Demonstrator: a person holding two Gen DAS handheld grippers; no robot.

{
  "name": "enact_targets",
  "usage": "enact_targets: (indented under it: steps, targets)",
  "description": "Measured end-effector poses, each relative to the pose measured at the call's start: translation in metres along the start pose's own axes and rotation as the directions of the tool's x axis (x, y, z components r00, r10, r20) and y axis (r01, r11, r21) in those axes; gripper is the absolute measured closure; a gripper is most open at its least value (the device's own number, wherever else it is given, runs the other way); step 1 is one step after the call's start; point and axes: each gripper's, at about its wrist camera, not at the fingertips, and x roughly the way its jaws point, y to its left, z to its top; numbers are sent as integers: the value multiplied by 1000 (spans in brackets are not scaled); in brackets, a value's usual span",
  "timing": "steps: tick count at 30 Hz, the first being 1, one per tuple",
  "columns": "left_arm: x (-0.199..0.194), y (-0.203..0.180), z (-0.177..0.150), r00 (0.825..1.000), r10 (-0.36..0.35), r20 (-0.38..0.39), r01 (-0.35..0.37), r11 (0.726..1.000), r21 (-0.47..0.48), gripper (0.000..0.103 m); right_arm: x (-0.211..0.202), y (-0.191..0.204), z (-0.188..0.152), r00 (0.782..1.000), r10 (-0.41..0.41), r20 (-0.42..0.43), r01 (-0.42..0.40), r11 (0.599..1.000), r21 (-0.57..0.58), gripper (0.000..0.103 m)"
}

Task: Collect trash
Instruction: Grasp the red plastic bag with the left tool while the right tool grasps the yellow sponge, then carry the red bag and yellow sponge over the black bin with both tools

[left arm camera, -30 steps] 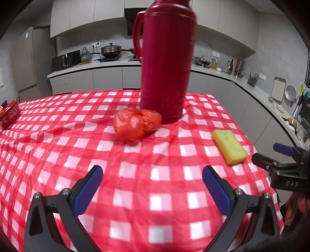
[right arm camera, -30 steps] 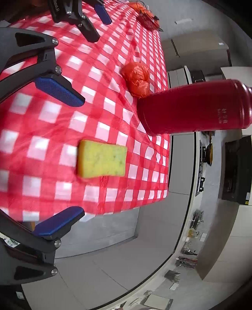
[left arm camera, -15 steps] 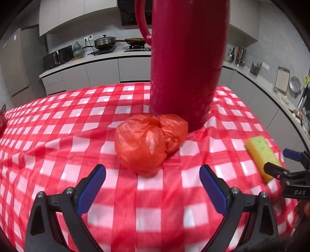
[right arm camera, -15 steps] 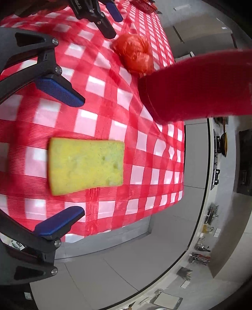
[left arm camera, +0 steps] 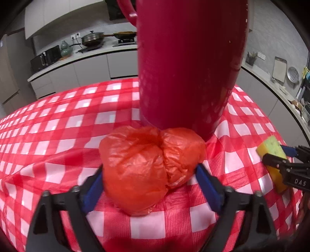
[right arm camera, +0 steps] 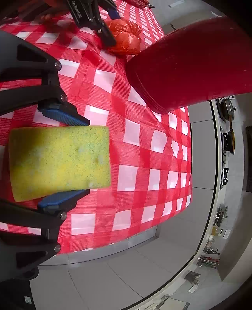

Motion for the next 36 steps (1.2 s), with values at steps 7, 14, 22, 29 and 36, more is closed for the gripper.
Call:
enact_targets:
  steps: [7, 14, 22, 29, 36]
  targets:
    - [-17, -1, -8, 999, -44, 24, 44, 999, -20, 51, -6, -5, -12, 1000, 28, -1, -27, 1000, 13, 47]
    - [-56, -23, -22, 995, -65, 72, 66, 998, -19, 51, -38, -2, -11, 996, 49, 75, -49, 999, -2, 52]
    - [-81, -58, -25, 990, -103, 101, 103, 995, 8, 51, -90, -18, -24, 987, 42, 152, -44, 999, 9, 52]
    - [-104, -107, -35, 984, -133, 123, 127, 991, 48, 51, -129, -61, -56, 981, 21, 194, -29, 999, 38, 52]
    - [-129, -180, -55, 979, -158, 131, 147, 985, 90, 51, -170, -123, -100, 975, 5, 222, -22, 997, 75, 52]
